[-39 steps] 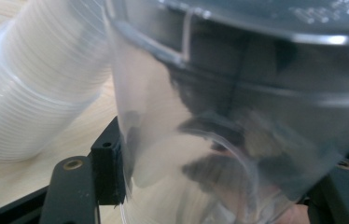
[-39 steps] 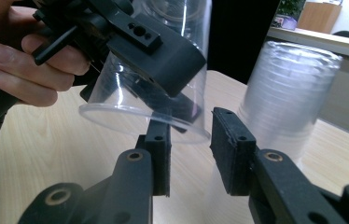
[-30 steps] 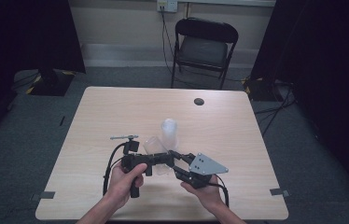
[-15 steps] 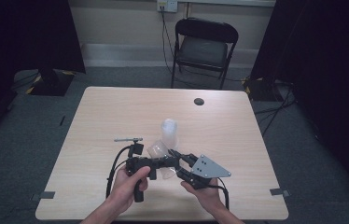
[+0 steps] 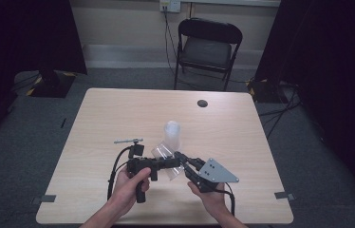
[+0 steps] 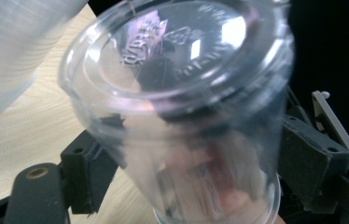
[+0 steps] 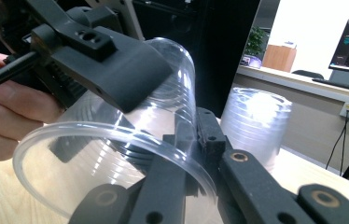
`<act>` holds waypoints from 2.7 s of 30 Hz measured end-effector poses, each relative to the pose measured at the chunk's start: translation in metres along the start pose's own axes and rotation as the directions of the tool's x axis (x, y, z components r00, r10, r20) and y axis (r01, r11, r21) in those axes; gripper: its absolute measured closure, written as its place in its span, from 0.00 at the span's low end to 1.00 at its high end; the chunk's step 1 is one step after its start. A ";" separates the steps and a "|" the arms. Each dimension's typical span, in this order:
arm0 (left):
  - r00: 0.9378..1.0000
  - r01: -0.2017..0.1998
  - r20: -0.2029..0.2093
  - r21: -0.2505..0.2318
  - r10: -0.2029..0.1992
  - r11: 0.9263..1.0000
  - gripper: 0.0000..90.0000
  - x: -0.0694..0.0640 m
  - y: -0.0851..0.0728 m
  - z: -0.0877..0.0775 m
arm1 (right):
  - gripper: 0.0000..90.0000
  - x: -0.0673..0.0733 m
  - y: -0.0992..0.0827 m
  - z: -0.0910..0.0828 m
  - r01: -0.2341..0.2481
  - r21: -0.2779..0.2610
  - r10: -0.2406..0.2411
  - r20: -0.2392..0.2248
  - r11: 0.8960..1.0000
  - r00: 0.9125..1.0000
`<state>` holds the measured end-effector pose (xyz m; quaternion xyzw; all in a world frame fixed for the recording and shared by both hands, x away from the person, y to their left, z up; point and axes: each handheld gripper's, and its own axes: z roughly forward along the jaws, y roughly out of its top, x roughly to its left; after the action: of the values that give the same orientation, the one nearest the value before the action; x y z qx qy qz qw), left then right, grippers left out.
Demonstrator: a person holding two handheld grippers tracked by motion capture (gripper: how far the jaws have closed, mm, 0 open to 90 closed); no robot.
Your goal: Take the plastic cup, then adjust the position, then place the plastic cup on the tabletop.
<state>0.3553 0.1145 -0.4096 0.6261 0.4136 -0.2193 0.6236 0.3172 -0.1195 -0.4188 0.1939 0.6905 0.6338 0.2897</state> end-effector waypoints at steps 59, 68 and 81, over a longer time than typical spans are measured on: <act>0.807 -0.493 -0.296 0.138 0.511 0.859 0.18 -0.004 -0.009 -0.005 | 1.00 -0.063 0.002 -0.019 -0.247 0.303 0.256 0.010 0.920 0.967; 0.714 -0.595 -0.266 0.256 0.647 0.762 0.18 -0.006 -0.017 0.001 | 1.00 -0.065 0.000 -0.019 -0.253 0.400 0.284 -0.019 0.881 0.959; 0.646 -0.640 -0.261 0.326 0.717 0.695 0.21 -0.004 -0.019 0.001 | 1.00 -0.063 -0.006 -0.012 -0.266 0.488 0.332 -0.053 0.831 0.942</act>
<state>0.3384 0.1099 -0.4176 0.8252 0.2316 0.1123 0.5027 0.3582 -0.1696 -0.4144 0.3211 0.8033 0.4947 0.0830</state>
